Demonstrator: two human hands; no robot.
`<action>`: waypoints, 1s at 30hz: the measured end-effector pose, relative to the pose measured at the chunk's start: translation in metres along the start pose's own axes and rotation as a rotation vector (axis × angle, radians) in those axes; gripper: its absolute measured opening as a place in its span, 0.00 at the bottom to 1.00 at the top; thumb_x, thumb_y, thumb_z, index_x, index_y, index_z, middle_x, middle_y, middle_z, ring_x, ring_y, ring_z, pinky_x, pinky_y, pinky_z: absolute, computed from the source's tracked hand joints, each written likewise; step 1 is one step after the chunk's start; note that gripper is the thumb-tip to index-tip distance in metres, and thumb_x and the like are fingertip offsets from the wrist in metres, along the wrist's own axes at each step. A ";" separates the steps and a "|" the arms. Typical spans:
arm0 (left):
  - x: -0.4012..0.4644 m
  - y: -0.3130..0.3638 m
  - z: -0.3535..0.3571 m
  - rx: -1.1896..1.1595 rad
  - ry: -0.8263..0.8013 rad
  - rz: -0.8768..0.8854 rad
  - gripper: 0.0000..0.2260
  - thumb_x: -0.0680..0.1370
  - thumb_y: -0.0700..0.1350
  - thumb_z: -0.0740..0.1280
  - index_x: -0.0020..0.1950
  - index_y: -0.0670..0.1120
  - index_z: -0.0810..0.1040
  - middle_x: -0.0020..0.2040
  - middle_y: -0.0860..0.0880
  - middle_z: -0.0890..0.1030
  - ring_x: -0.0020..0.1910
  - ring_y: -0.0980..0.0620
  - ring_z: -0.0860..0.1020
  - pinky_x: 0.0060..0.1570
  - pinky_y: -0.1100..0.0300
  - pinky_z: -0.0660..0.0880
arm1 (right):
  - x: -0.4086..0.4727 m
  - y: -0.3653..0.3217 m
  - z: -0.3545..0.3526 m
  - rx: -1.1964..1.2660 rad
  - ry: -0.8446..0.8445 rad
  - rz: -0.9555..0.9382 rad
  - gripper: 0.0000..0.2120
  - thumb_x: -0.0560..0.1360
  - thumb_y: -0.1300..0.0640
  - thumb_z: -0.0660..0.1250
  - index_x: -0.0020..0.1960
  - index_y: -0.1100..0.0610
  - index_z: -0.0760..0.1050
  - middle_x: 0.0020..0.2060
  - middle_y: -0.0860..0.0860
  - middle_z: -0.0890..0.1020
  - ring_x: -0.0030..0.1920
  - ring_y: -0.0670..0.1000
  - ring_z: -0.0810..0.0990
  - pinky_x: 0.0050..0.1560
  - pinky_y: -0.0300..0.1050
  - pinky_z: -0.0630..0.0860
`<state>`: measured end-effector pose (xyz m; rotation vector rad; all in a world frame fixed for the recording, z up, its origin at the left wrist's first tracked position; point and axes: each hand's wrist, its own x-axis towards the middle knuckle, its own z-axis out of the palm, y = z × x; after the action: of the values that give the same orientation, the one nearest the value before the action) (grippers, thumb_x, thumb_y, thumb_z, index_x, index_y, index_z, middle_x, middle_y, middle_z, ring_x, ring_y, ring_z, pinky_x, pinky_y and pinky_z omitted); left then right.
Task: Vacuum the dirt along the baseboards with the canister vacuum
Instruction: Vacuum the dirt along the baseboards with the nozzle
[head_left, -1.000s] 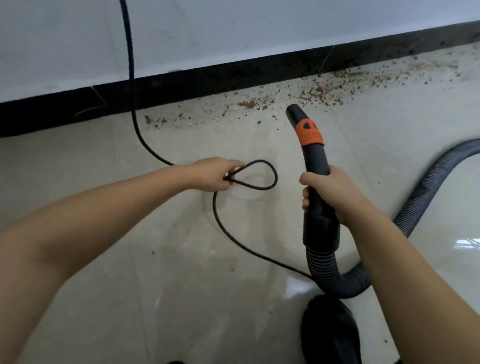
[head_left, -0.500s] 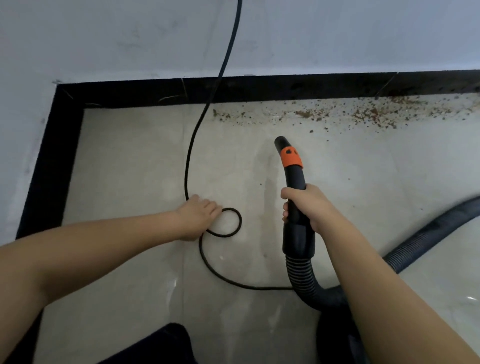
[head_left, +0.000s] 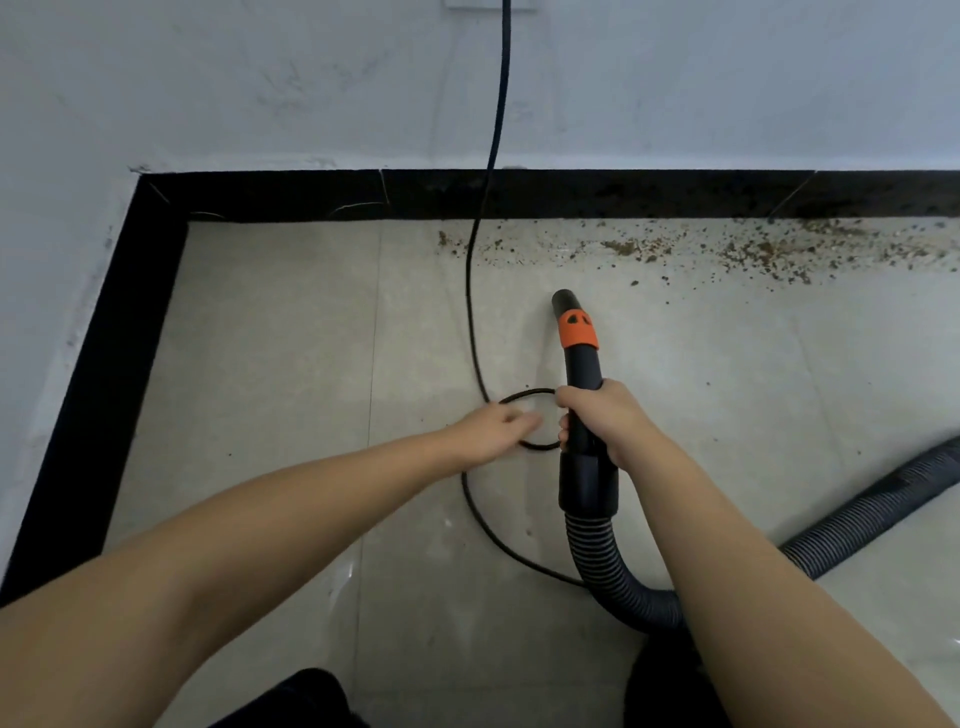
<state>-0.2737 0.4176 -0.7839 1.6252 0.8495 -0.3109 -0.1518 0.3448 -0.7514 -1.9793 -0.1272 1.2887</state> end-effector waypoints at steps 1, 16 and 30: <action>-0.006 0.003 0.015 -0.186 -0.091 -0.064 0.18 0.82 0.54 0.56 0.55 0.43 0.78 0.48 0.45 0.78 0.49 0.50 0.75 0.57 0.57 0.71 | 0.004 -0.003 0.001 -0.022 0.009 -0.008 0.05 0.73 0.66 0.63 0.40 0.61 0.68 0.26 0.57 0.73 0.23 0.53 0.72 0.28 0.42 0.72; -0.021 -0.004 0.078 -0.984 0.423 -0.174 0.20 0.70 0.42 0.75 0.61 0.47 0.76 0.54 0.46 0.83 0.53 0.48 0.81 0.55 0.52 0.78 | 0.027 -0.046 0.063 -0.127 -0.258 -0.038 0.05 0.72 0.66 0.64 0.44 0.60 0.68 0.27 0.57 0.74 0.21 0.51 0.73 0.26 0.41 0.74; -0.012 0.020 0.106 -0.907 0.281 -0.286 0.12 0.72 0.45 0.73 0.51 0.43 0.77 0.39 0.48 0.79 0.39 0.51 0.77 0.45 0.58 0.76 | 0.036 -0.032 0.011 -0.003 0.013 -0.014 0.06 0.73 0.65 0.65 0.41 0.61 0.68 0.27 0.56 0.73 0.24 0.53 0.72 0.26 0.41 0.73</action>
<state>-0.2422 0.3140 -0.7878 0.7043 1.2113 0.1165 -0.1333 0.3895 -0.7604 -1.9862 -0.1361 1.2671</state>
